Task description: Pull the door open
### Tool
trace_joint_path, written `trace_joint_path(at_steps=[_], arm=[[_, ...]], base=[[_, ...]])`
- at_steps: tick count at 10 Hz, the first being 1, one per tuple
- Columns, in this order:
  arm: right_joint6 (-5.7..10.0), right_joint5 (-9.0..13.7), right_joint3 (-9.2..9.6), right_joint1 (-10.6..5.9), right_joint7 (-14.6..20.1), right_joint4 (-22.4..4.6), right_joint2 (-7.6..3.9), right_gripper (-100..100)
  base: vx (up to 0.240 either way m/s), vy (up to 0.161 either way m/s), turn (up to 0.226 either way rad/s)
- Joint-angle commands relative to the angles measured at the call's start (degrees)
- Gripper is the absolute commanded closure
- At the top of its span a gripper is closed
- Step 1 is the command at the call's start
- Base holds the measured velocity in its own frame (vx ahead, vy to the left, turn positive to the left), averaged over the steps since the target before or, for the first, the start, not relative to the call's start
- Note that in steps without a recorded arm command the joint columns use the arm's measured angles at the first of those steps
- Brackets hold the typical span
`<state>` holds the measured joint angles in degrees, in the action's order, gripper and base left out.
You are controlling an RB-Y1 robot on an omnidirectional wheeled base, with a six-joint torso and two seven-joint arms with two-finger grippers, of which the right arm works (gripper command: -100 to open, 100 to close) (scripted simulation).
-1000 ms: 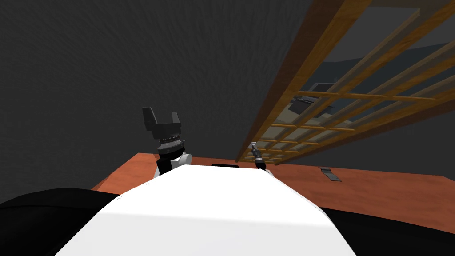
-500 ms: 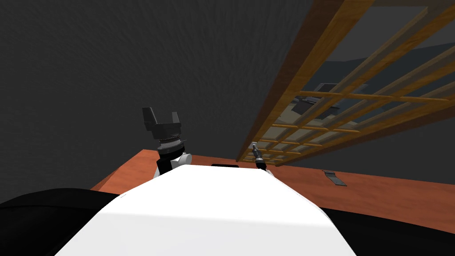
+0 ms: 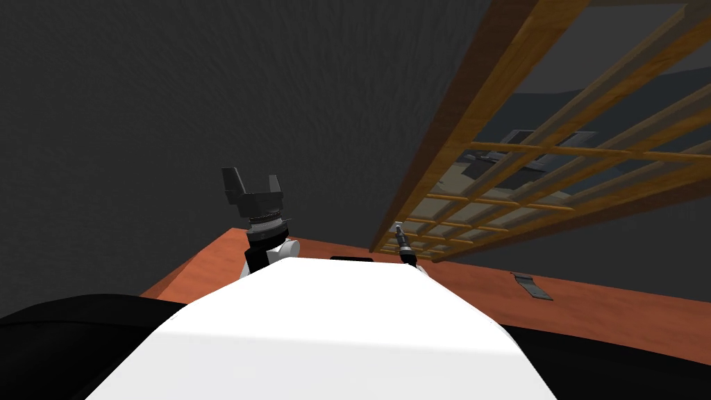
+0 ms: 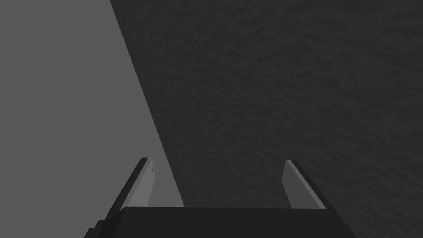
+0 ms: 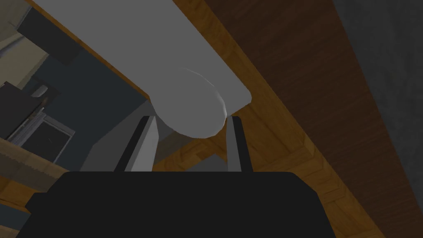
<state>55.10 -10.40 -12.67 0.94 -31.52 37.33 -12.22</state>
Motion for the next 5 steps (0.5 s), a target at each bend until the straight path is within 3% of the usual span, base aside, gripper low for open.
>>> trace_joint_path(at_steps=[1,4,5], arm=[[0.19,0.2,0.58,-0.30,2.2,-0.7,0.51,100],[-0.04,1.7,0.64,-0.35,6.8,-0.7,0.48,100],[0.58,1.0,0.41,0.03,4.2,-1.1,-0.16,-100]], base=[[-0.042,-0.023,0.049],[-0.053,-0.013,0.096],[-0.019,0.012,-0.108]])
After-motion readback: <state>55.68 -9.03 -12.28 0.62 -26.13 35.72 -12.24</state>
